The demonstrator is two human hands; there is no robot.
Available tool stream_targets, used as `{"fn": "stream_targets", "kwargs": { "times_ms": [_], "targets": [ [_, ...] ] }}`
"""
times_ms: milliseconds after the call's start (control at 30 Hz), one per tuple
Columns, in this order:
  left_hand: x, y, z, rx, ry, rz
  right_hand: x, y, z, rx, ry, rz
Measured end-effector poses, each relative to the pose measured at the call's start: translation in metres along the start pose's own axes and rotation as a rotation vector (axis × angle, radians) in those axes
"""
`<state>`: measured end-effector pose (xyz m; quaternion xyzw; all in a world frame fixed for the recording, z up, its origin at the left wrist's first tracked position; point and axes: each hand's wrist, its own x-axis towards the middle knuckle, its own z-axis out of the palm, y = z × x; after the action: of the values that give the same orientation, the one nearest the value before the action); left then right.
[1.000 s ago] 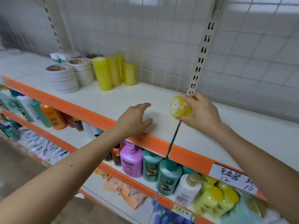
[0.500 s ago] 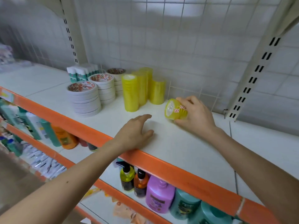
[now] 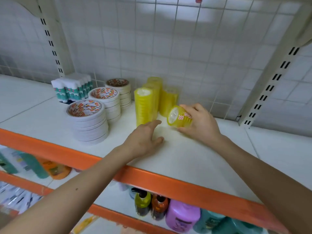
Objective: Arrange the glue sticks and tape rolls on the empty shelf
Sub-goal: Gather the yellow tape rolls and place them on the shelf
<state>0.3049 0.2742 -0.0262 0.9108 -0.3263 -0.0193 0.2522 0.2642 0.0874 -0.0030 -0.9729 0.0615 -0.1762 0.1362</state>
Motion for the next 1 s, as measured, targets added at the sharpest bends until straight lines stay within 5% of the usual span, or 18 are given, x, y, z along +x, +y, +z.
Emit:
{"fn": "stream_targets", "kwargs": {
  "times_ms": [400, 600, 733, 867, 1000],
  "targets": [
    [-0.009, -0.020, -0.008, -0.162, -0.107, 0.139, -0.032, -0.040, 0.000, 0.185, 0.078, 0.142],
    [0.000, -0.012, -0.007, -0.416, -0.167, 0.159, -0.036, -0.036, -0.009, 0.899, -0.066, 0.196],
    [0.004, -0.010, 0.001, -0.641, -0.205, 0.135, -0.035, -0.024, -0.011, 1.005, -0.194, 0.153],
    [0.009, -0.005, 0.008, -0.734, -0.097, 0.046, -0.030, -0.023, -0.019, 0.988, -0.320, 0.120],
    [0.012, 0.002, 0.018, -0.751, 0.109, -0.092, -0.026, -0.037, -0.029, 0.843, -0.194, 0.180]
  ]
}}
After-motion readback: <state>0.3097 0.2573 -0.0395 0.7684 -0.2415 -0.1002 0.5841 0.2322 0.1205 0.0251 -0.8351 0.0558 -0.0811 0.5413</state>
